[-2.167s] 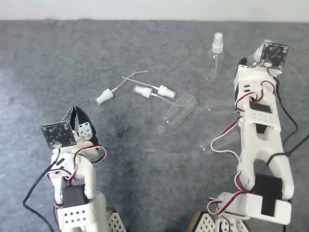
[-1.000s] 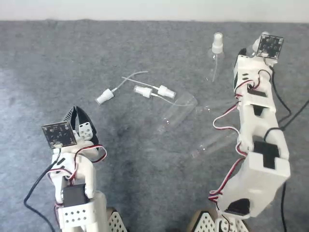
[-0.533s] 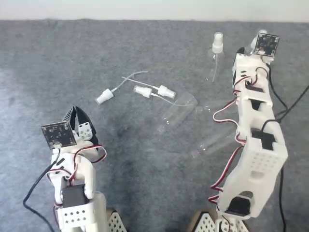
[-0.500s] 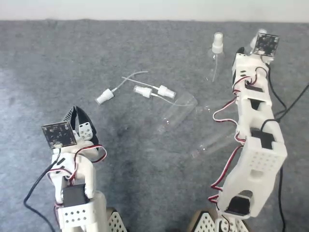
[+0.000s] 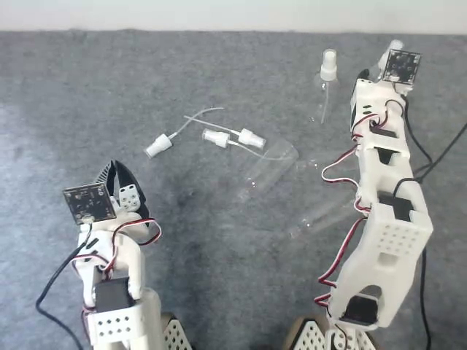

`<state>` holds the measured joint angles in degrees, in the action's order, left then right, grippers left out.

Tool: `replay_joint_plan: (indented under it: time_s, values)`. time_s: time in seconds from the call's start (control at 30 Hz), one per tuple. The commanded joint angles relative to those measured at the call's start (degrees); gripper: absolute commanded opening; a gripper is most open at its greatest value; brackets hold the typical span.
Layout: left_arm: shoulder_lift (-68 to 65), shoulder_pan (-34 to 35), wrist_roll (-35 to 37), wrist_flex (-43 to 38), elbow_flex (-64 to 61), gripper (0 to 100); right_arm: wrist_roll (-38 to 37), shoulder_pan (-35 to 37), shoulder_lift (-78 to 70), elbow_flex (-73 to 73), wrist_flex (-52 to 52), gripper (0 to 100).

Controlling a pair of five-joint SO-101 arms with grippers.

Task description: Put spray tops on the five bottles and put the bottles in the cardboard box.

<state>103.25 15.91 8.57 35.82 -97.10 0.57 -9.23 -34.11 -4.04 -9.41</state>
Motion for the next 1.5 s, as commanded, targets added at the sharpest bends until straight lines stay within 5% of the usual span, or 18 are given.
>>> replay_joint_plan:
  time_s: [0.0,1.0,1.23,1.47]
  values:
    - [1.0,0.0,-0.6,0.4,0.6,1,0.6,0.7,5.1,-2.3,0.1,13.4]
    - [1.0,0.0,-0.6,0.4,0.6,1,0.4,1.6,10.9,-3.7,9.9,13.9]
    - [1.0,0.0,-0.6,0.4,0.6,1,0.2,1.6,11.3,-4.7,11.5,27.6]
    - [1.0,0.0,-0.6,0.4,0.6,1,0.6,1.7,14.9,-3.9,18.9,28.9]
